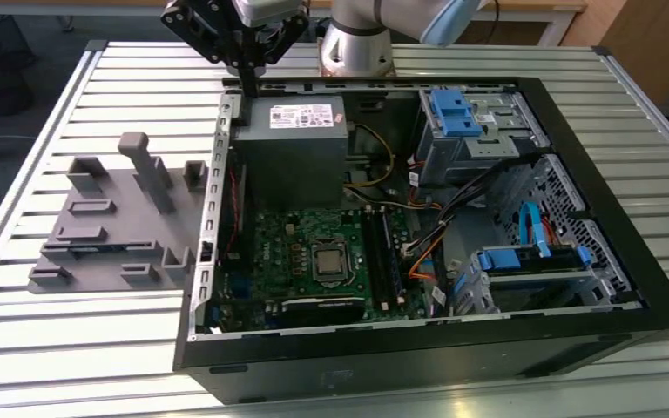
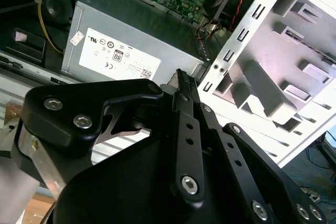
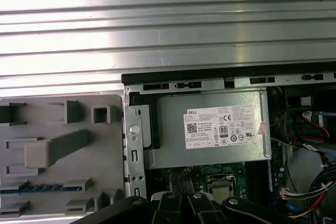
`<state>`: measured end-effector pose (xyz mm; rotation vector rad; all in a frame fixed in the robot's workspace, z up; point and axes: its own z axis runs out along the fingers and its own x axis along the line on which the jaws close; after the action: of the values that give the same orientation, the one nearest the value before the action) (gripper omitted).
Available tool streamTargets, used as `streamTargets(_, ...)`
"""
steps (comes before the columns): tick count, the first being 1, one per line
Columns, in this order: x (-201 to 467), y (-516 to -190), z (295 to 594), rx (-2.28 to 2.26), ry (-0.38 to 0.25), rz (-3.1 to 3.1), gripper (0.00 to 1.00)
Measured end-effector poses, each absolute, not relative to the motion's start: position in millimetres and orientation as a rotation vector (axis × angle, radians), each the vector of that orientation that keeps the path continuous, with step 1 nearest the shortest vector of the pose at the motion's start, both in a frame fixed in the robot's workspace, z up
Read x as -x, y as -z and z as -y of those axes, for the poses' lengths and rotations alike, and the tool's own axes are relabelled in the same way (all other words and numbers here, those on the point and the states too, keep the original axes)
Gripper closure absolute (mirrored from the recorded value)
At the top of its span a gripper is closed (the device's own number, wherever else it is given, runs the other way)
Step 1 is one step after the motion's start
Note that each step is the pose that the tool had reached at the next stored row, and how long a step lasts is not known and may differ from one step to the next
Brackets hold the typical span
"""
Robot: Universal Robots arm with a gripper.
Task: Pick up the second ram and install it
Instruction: 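Reach for the second ram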
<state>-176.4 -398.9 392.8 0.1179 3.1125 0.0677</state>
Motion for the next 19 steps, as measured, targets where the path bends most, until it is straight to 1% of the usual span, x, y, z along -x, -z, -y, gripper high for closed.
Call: streamTargets(19, 184.2, -392.6, 398.9, -0.118, -0.068, -3.113, 0.89)
